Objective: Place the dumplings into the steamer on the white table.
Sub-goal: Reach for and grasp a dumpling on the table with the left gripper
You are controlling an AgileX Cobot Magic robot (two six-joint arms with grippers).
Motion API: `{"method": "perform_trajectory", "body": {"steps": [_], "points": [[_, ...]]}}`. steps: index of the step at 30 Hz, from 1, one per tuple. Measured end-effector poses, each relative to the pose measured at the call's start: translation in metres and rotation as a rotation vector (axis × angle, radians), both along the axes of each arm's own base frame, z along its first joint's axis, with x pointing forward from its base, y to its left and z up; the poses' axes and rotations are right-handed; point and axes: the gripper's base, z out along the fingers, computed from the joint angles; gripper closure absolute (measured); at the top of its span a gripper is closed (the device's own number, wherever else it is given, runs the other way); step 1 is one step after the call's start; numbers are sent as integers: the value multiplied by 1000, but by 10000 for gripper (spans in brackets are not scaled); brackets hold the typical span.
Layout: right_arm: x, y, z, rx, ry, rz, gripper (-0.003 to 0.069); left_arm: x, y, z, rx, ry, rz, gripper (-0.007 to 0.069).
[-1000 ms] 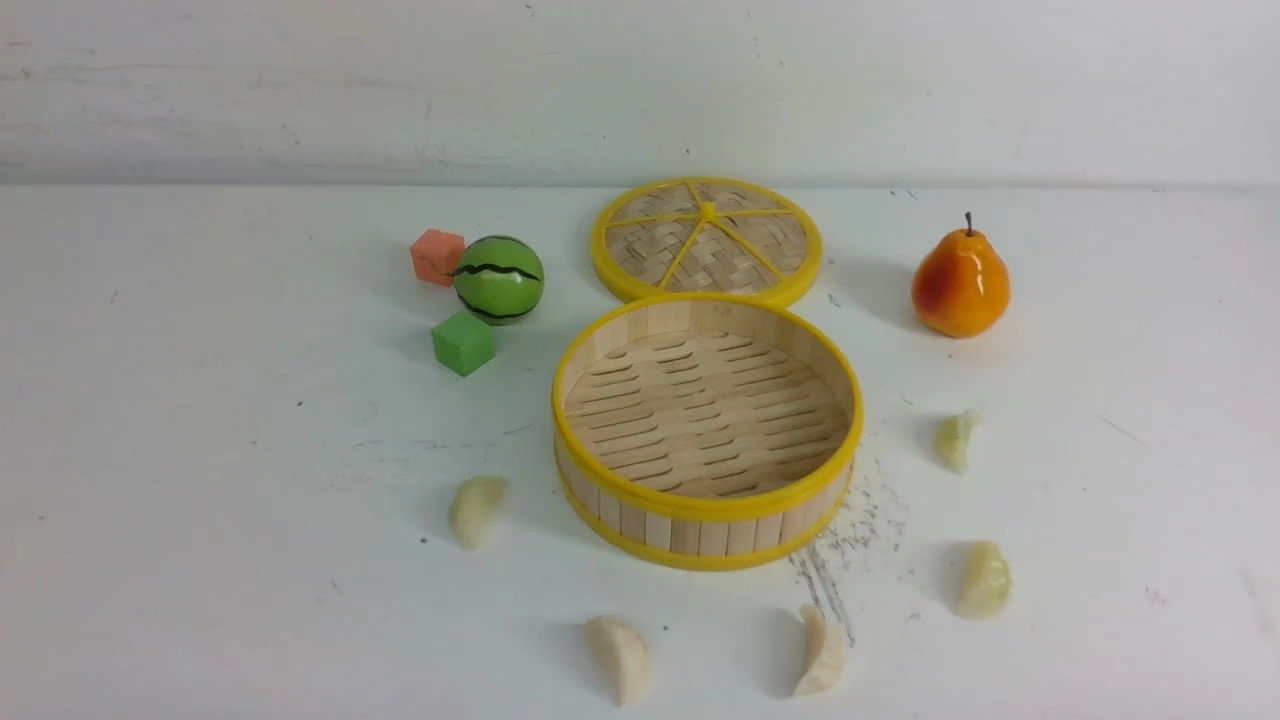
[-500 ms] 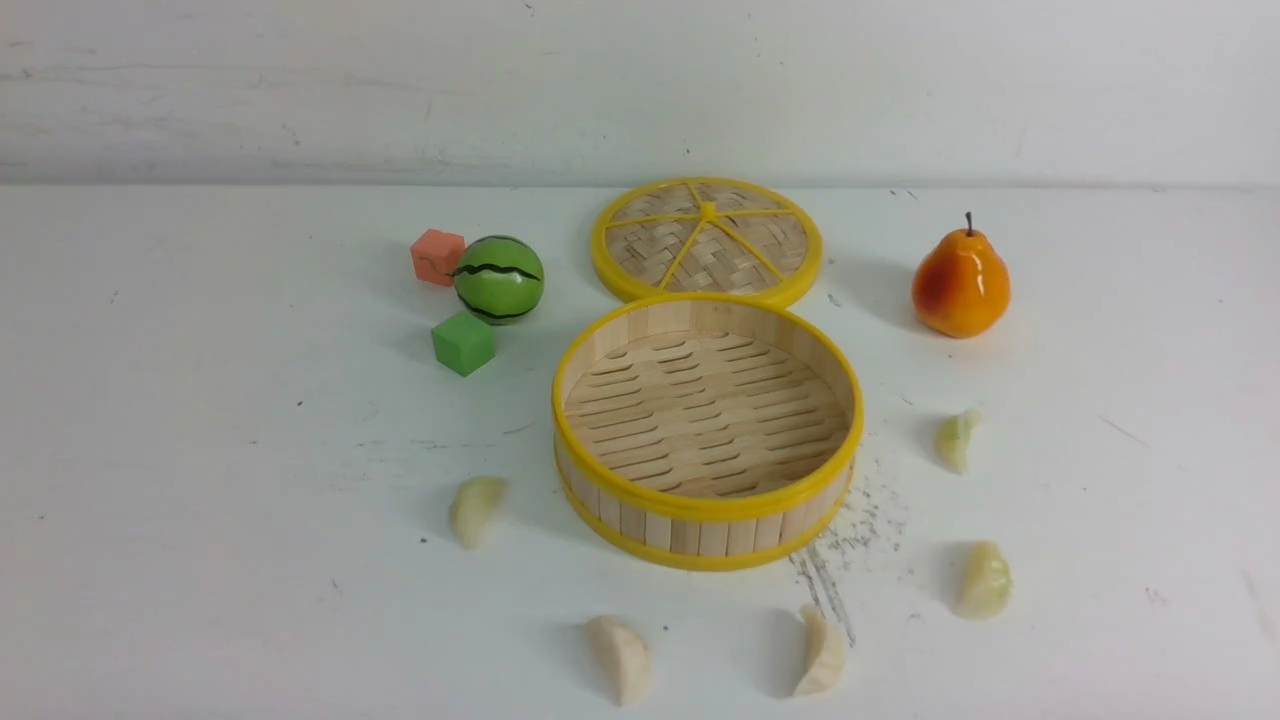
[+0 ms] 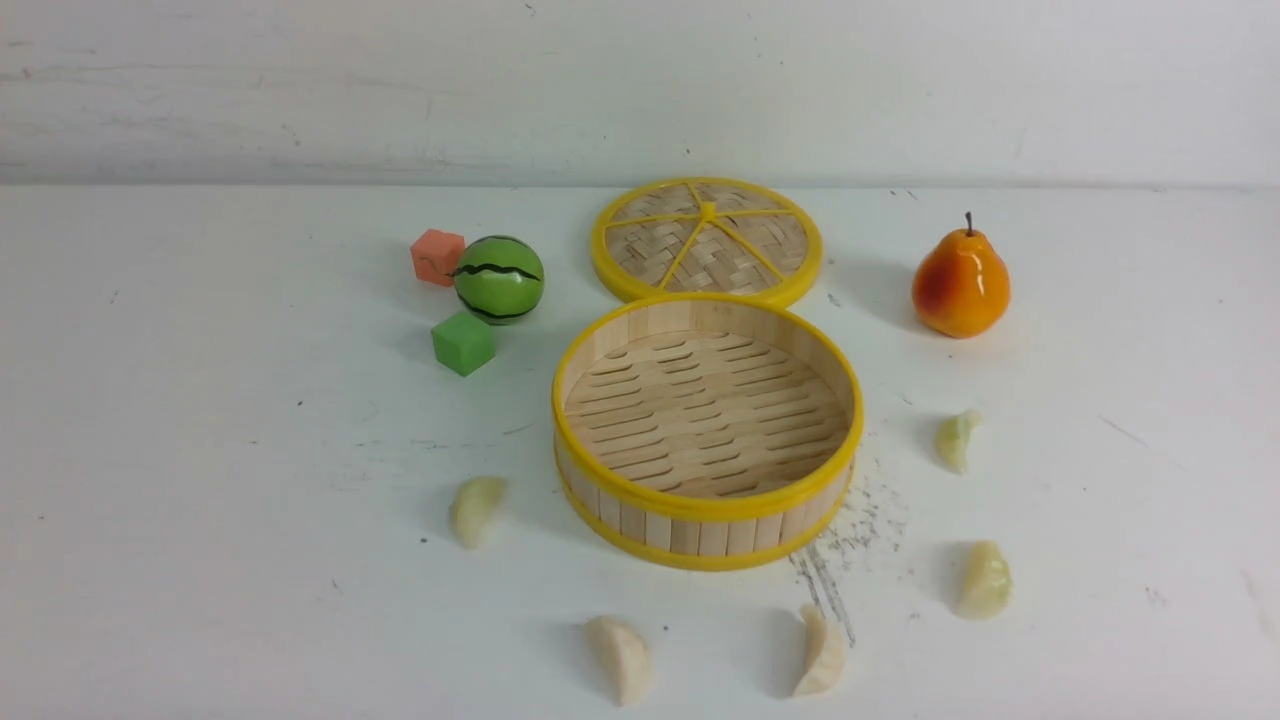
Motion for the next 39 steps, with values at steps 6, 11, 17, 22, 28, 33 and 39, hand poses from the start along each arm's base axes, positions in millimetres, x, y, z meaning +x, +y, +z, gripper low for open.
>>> {"method": "perform_trajectory", "body": {"steps": [6, 11, 17, 22, 28, 33, 39], "points": [[0, 0, 0, 0, 0, 0, 419, 0, 0, 0, 0, 0, 0, 387], [0, 0, 0, 0, 0, 0, 419, 0, 0, 0, 0, 0, 0, 387], [0, -1, 0, -22, 1, -2, 419, 0, 0, 0, 0, 0, 0, 387], [0, -1, 0, -38, 1, -3, 419, 0, 0, 0, 0, 0, 0, 387], [0, -1, 0, -22, 1, -2, 419, 0, 0, 0, 0, 0, 0, 387], [0, -1, 0, -22, 1, -2, 419, 0, 0, 0, 0, 0, 0, 387], [0, 0, 0, -6, 0, 0, 419, 0, 0, 0, 0, 0, 0, 387]]}}
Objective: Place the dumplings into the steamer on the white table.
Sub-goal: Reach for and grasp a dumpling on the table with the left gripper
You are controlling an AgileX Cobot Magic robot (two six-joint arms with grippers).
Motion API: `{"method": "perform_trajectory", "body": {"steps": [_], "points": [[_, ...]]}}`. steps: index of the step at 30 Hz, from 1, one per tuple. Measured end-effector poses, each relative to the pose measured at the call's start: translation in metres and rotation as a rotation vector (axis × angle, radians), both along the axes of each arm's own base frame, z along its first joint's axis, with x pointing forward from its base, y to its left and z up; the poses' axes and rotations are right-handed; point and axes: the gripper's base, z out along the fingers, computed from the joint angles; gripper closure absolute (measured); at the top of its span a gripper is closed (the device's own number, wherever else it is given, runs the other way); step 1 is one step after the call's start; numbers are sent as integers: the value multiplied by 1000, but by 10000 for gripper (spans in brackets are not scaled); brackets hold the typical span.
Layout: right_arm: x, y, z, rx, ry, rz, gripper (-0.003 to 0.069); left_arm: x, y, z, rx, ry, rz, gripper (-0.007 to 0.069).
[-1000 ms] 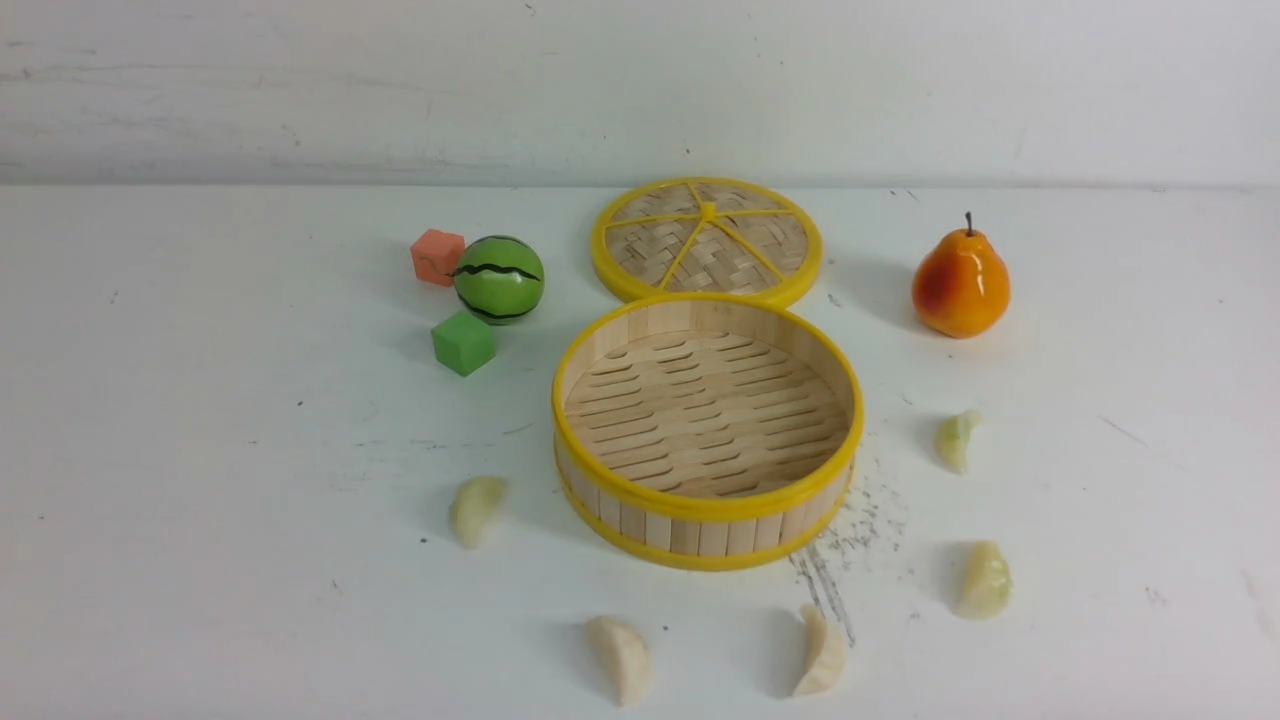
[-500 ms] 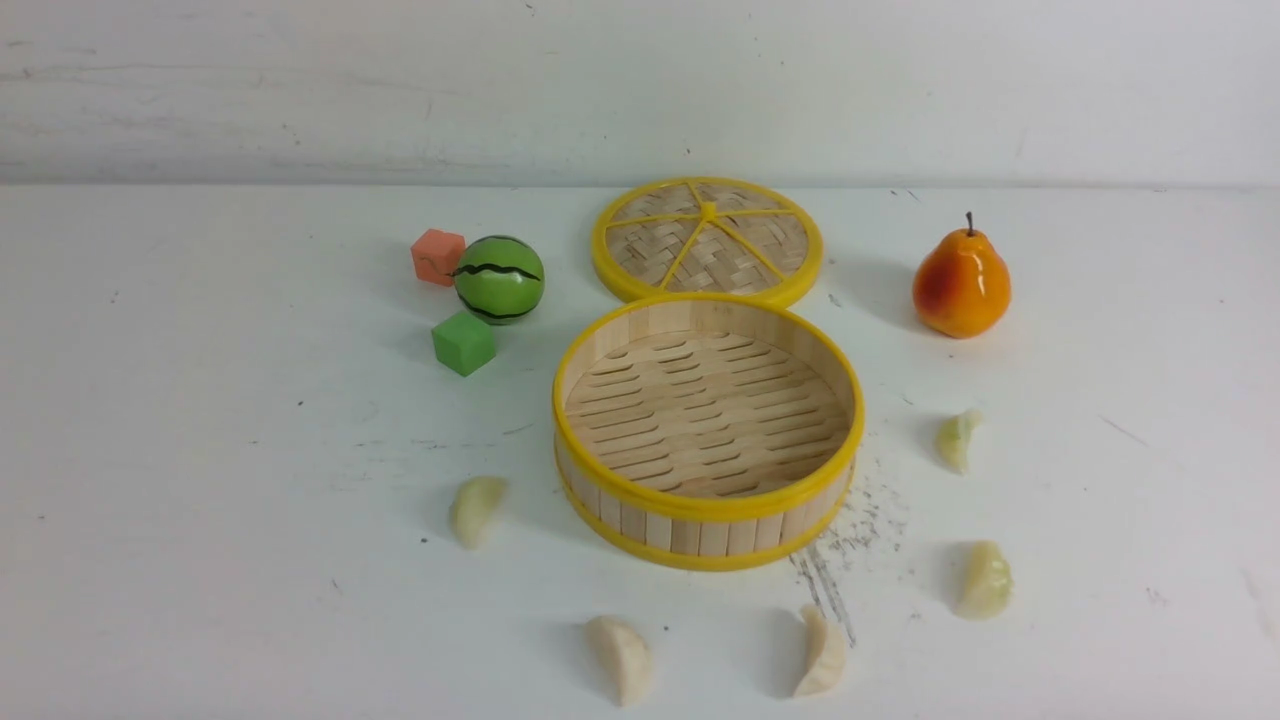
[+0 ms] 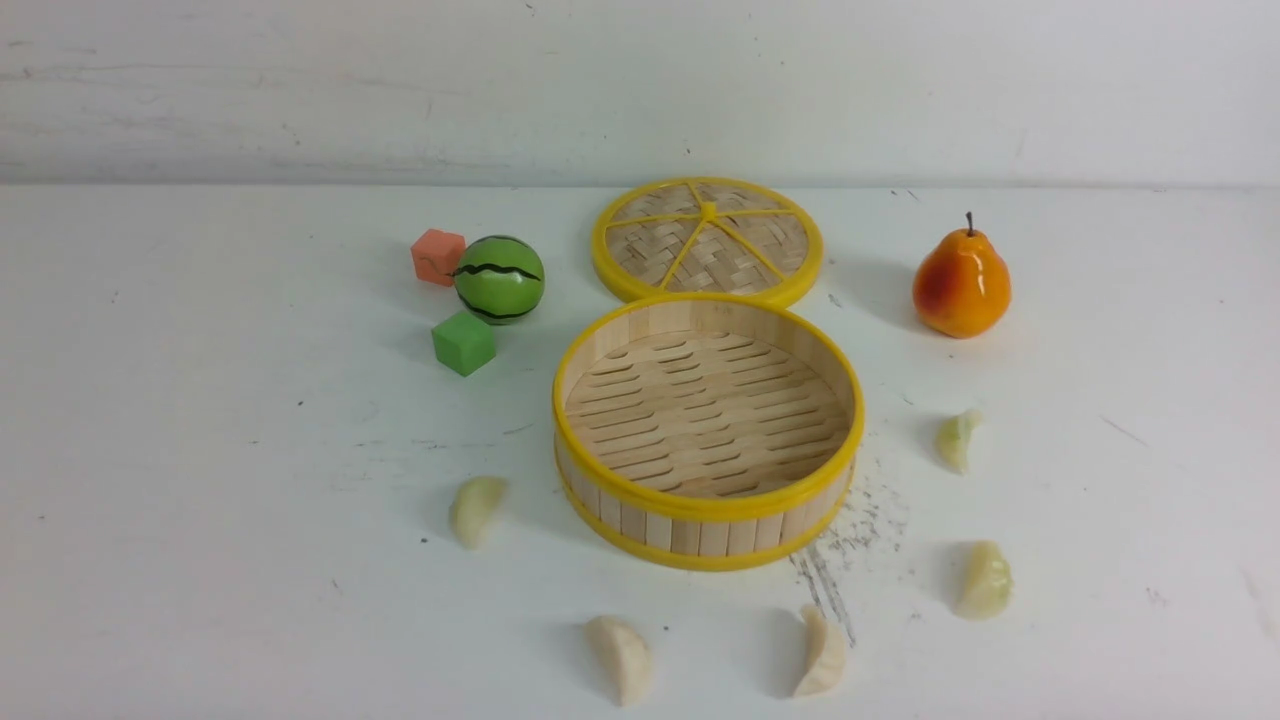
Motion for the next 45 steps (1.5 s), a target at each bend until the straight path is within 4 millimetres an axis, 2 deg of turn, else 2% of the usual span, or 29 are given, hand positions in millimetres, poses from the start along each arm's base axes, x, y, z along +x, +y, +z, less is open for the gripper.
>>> {"method": "perform_trajectory", "body": {"steps": [12, 14, 16, 19, 20, 21, 22, 23, 24, 27, 30, 35, 37, 38, 39, 41, 45], "points": [[0, 0, 0, 10, 0, 1, 419, 0, 0, 0, 11, -3, 1, 387], [0, 1, 0, 20, -1, 2, 419, 1, -1, 3, -52, -34, 5, 387], [0, 2, 0, 63, -4, 4, 419, 2, -4, 8, -237, -85, 22, 387], [0, 7, 2, 252, -16, 3, 419, 3, -8, 15, -665, -140, 68, 387], [0, 8, 2, 295, -17, 1, 419, 3, -9, 16, -715, -146, 72, 387], [1, 11, 3, 476, -27, -9, 419, 4, -10, 19, -922, -156, 95, 387], [1, 13, 4, 596, -36, -18, 419, 4, -10, 21, -1025, -159, 106, 387], [2, 16, 8, 805, -46, -30, 419, 4, -11, 22, -1169, -157, 121, 387], [2, 18, 10, 949, -53, -40, 419, 4, -11, 23, -1237, -156, 127, 387], [2, 20, 16, 1233, -61, -56, 419, 4, -12, 24, -1308, -148, 131, 387], [2, 20, 19, 1326, -80, -64, 419, 4, -12, 24, -1324, -146, 131, 387], [3, 16, 21, 1336, -126, -79, 419, 3, -14, 24, -1348, -120, 123, 387], [3, 16, 22, 1347, -138, -83, 419, 1, -16, 39, -1257, -145, 63, 387], [3, 16, 22, 1347, -138, -83, 419, 1, -16, 39, -1246, -147, 61, 387], [3, 15, 24, 1321, -149, -74, 419, -3, -16, 62, -1122, -222, -6, 387], [3, 15, 31, 1268, -181, -55, 419, -8, -16, 81, -989, -294, -55, 387], [-3, 10, 66, 1039, -356, 3, 419, -26, -19, 129, -548, -444, -177, 387]]}}
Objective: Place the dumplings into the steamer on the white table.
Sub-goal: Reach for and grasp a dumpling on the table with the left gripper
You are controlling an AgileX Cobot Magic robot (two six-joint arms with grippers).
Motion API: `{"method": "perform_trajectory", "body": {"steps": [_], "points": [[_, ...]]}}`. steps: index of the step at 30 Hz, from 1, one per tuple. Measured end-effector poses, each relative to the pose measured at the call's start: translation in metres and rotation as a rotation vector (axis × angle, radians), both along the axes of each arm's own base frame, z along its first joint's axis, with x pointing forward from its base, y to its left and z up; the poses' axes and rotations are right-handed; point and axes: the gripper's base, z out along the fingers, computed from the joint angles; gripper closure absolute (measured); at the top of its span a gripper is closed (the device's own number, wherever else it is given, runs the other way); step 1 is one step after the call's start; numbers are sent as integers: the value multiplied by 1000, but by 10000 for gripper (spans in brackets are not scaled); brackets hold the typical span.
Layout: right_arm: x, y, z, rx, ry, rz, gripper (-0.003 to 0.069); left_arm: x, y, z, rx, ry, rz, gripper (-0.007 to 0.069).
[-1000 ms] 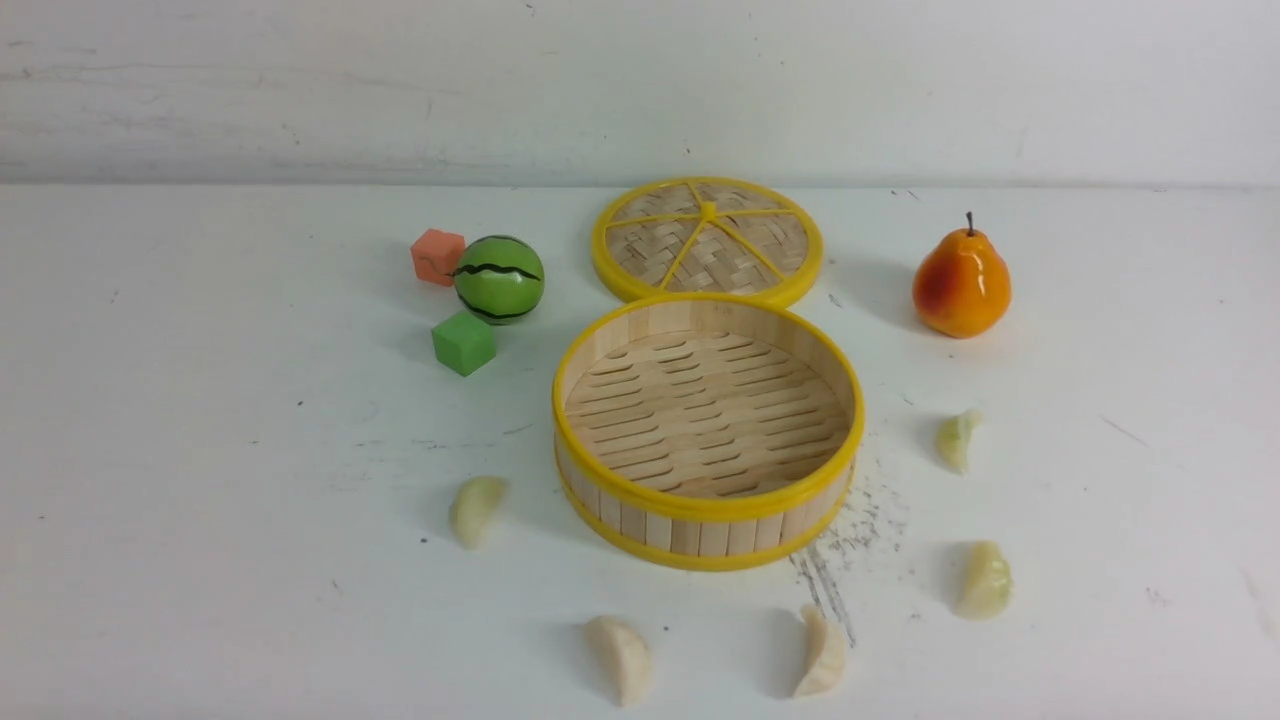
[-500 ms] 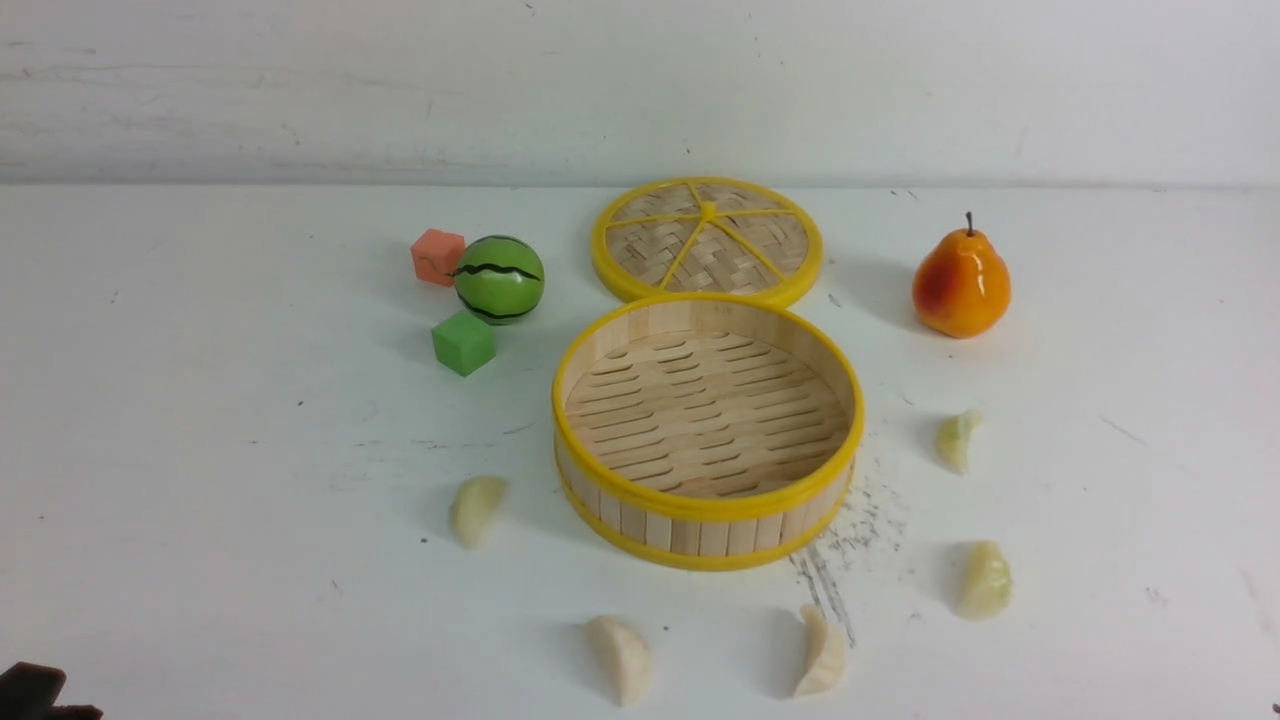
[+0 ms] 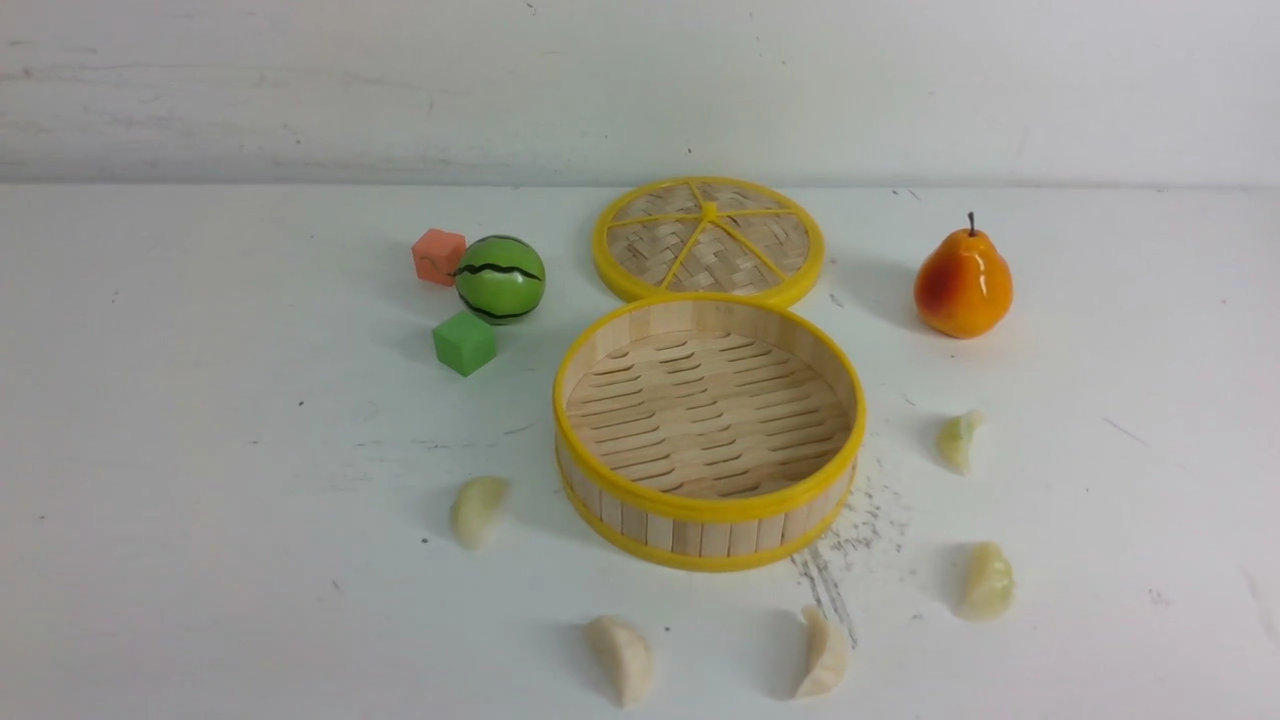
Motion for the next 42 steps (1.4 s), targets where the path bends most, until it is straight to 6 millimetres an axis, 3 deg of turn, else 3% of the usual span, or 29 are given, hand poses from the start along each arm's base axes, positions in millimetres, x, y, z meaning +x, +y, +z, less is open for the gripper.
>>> {"method": "perform_trajectory", "body": {"steps": [2, 5, 9, 12, 14, 18, 22, 25, 34, 42], "points": [[-3, -1, 21, -115, -62, -33, 419, -3, -2, 17, 139, -16, 2, 387], [1, -1, 58, -354, -97, -69, 438, 10, -4, 36, 315, 85, -11, 387], [24, 5, 98, -653, -69, -19, 523, 46, -4, 50, 492, 339, -57, 387], [55, 16, 117, -824, -8, 140, 614, 78, -1, 53, 610, 588, -112, 387], [82, 24, 118, -875, 69, 303, 667, 101, -3, 52, 661, 740, -175, 387], [123, 35, 107, -864, 219, 566, 679, 136, -19, 50, 730, 874, -301, 387], [146, 40, 98, -824, 308, 694, 679, 162, -42, 44, 815, 927, -402, 387], [160, 43, 94, -793, 352, 775, 678, 195, -71, 34, 875, 1020, -491, 387], [152, 53, 87, -814, 457, 863, 671, 278, -107, 1, 912, 1188, -533, 375], [123, 61, 63, -1017, 844, 1006, 663, 326, -120, -42, 980, 1209, -511, 265]]}}
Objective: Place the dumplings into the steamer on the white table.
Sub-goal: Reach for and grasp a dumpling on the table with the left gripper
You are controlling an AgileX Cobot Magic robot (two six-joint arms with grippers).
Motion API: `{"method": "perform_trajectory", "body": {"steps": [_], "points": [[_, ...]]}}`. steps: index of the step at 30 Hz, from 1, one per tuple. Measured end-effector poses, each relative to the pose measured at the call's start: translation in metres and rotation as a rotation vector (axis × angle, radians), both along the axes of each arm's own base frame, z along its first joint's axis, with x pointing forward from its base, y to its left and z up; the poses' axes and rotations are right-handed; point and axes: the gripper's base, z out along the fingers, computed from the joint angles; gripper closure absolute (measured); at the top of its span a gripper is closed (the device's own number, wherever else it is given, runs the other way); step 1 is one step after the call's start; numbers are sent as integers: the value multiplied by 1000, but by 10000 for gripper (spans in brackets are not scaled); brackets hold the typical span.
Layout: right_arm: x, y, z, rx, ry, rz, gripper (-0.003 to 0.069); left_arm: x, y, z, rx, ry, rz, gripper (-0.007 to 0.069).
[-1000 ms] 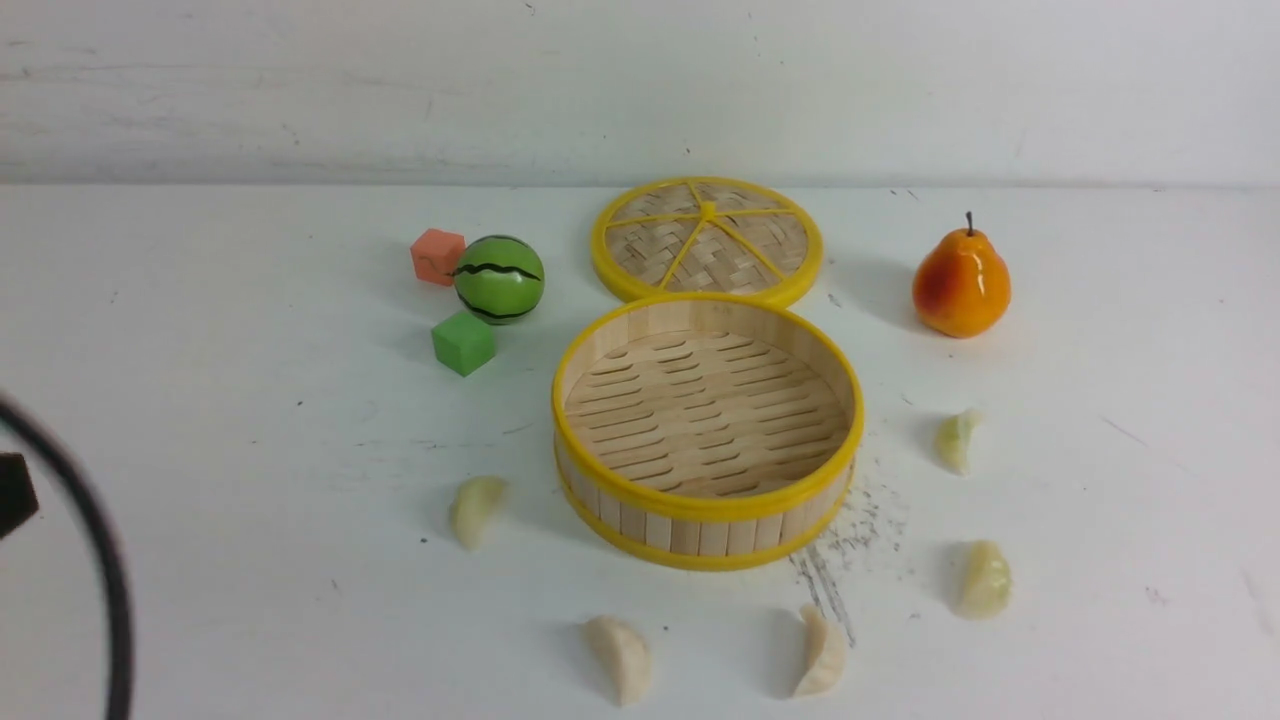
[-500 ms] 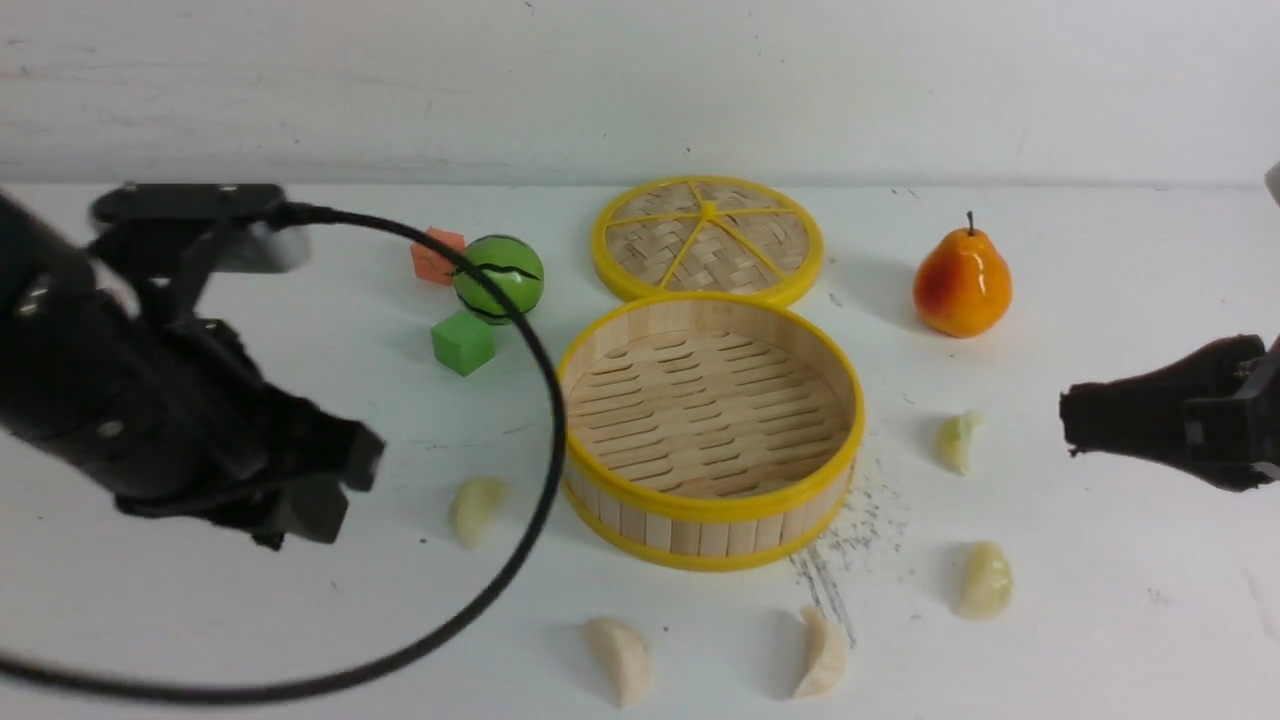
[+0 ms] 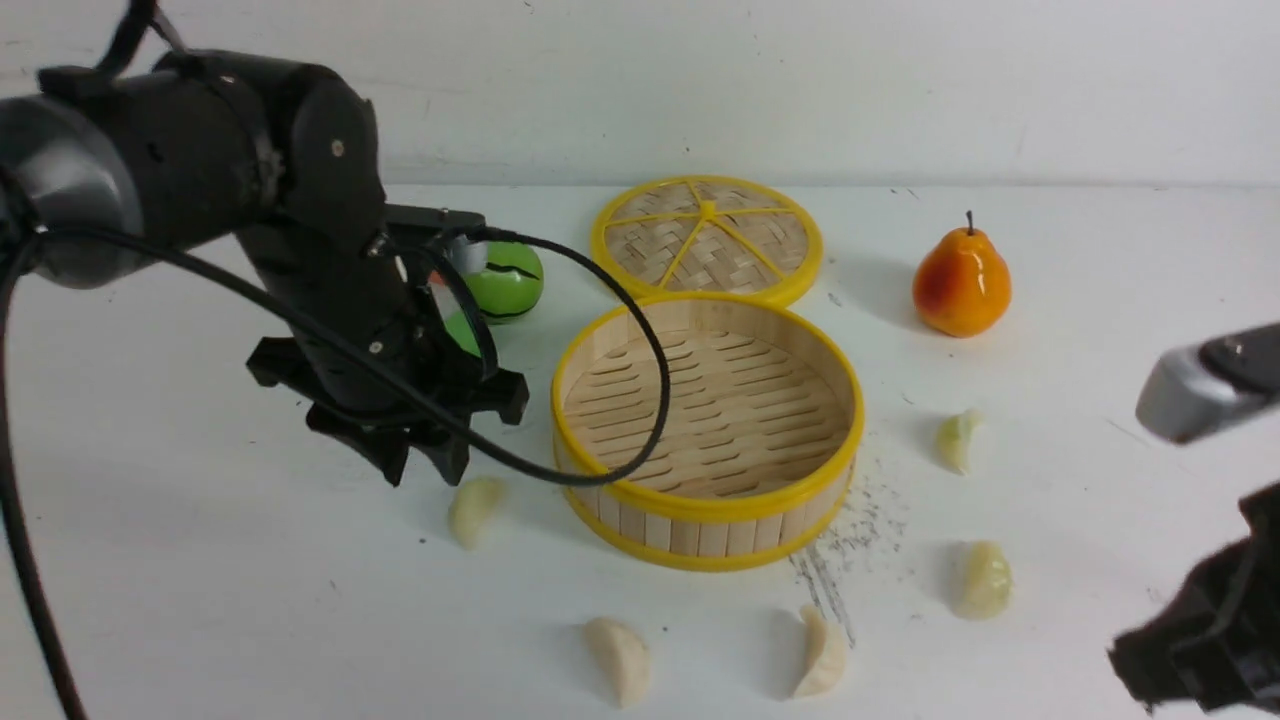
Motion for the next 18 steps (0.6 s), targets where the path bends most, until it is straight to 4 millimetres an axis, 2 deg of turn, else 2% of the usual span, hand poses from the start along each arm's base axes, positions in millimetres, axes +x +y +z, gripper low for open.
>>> {"method": "perform_trajectory", "body": {"steps": [3, 8, 13, 18], "points": [[-6, -2, -2, -72, 31, 1, 662, 10, -3, -16, 15, 21, 11, 202], [-10, -2, 2, -69, 17, -5, 658, 29, -8, -47, 54, 60, 11, 101], [-9, 1, 4, -30, -10, -18, 655, 47, -13, -68, 79, 59, 15, 83], [-8, 1, 5, -20, -17, -22, 652, 59, -16, -89, 100, 59, 17, 99]]}}
